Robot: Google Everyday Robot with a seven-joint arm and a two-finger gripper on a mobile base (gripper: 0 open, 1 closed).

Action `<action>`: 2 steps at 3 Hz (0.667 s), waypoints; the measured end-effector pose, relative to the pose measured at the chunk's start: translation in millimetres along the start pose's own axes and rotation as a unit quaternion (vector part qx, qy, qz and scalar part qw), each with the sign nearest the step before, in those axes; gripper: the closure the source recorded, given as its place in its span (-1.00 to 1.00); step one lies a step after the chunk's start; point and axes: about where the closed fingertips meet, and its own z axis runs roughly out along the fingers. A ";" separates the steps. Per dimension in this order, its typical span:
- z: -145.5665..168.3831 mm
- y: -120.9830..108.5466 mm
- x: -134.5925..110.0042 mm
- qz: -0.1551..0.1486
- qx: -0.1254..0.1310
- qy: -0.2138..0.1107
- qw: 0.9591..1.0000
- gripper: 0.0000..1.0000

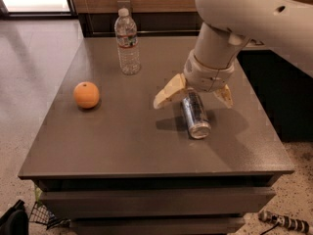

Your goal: Place redbull can upright

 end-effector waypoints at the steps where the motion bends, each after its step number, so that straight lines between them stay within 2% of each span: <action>1: 21.5 0.8 -6.3 0.003 -0.001 0.012 1.000 -1.00; 2: 40.7 9.1 -14.1 -0.012 0.008 0.027 1.000 -0.70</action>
Offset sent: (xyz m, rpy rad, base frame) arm 0.0271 0.0334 -0.0609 -0.0595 0.0807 0.0764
